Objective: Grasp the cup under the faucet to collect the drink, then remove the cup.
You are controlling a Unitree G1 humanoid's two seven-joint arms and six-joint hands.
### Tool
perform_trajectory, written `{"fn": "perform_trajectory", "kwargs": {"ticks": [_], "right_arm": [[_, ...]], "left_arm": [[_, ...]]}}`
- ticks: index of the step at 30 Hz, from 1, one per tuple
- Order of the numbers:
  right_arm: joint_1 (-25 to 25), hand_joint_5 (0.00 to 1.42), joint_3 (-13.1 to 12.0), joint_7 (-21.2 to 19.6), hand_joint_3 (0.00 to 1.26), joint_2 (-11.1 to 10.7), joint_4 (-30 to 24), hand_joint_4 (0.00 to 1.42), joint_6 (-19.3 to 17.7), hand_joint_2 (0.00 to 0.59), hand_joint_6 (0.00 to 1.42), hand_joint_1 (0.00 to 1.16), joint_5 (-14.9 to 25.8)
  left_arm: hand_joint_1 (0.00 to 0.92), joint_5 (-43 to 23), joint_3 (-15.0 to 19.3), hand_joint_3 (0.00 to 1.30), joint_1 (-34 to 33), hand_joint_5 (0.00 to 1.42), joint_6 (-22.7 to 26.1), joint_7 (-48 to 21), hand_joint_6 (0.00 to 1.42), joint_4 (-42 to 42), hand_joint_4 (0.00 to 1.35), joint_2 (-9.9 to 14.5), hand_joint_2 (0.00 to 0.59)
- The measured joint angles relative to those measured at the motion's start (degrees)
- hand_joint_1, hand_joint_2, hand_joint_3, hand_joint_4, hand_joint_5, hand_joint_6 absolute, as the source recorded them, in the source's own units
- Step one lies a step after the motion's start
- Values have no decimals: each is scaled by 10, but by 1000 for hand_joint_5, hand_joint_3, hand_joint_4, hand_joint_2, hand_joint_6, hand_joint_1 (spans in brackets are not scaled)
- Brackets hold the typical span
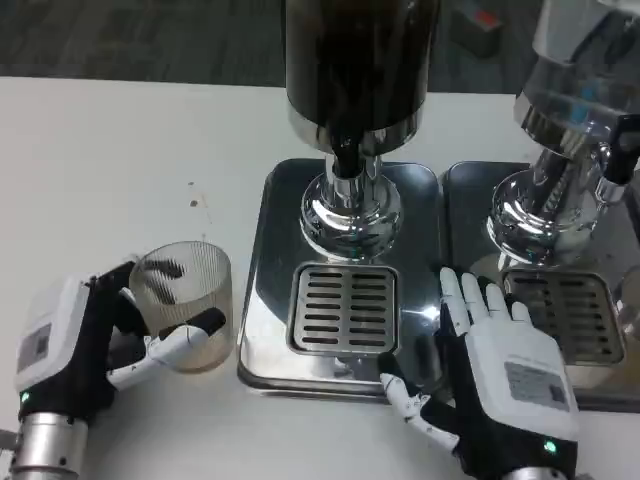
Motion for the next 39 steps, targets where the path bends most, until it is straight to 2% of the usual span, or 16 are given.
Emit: {"fn": "perform_trajectory", "kwargs": {"ticks": [14, 30, 39], "right_arm": [[-1, 0, 0, -3, 0, 4, 2, 0, 0, 357, 0, 336, 3], [-3, 0, -3, -9, 0, 13, 3, 0, 1, 358, 0, 337, 2], [-4, 0, -4, -18, 0, 15, 3, 0, 10, 358, 0, 337, 1]], "left_arm": [[535, 10, 1, 674, 0, 922, 0, 41, 925, -3, 732, 0, 44], [562, 34, -6, 674, -13, 922, -14, 57, 933, -16, 732, -4, 28], [571, 78, -50, 674, -71, 922, -15, 66, 931, -11, 732, -17, 23]]}}
